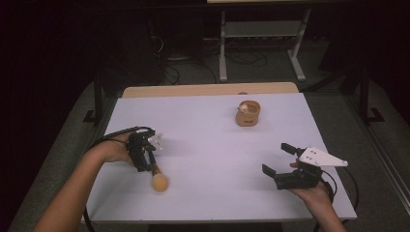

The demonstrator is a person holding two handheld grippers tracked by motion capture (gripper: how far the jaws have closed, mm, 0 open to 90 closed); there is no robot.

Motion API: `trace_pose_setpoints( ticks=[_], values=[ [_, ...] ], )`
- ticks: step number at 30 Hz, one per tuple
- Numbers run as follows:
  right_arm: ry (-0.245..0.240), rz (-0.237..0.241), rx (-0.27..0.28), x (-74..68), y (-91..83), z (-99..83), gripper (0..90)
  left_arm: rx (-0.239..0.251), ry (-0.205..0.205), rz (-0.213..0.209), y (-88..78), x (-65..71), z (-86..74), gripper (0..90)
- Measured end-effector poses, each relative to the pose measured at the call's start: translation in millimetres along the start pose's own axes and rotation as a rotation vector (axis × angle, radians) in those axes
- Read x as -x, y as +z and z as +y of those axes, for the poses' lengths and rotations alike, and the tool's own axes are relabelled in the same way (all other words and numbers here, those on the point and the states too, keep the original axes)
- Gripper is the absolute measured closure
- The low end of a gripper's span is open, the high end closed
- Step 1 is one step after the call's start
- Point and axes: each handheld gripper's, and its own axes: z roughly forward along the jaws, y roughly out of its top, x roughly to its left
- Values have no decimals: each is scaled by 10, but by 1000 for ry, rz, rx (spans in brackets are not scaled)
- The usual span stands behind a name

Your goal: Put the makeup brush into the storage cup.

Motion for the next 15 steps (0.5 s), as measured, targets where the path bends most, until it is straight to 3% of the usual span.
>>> trace_pose_setpoints(
  ticks=[15],
  values=[
    [0, 0, -1, -1, -3, -3, 0, -28, 24, -33, -5, -6, -13, 173]
  ],
)
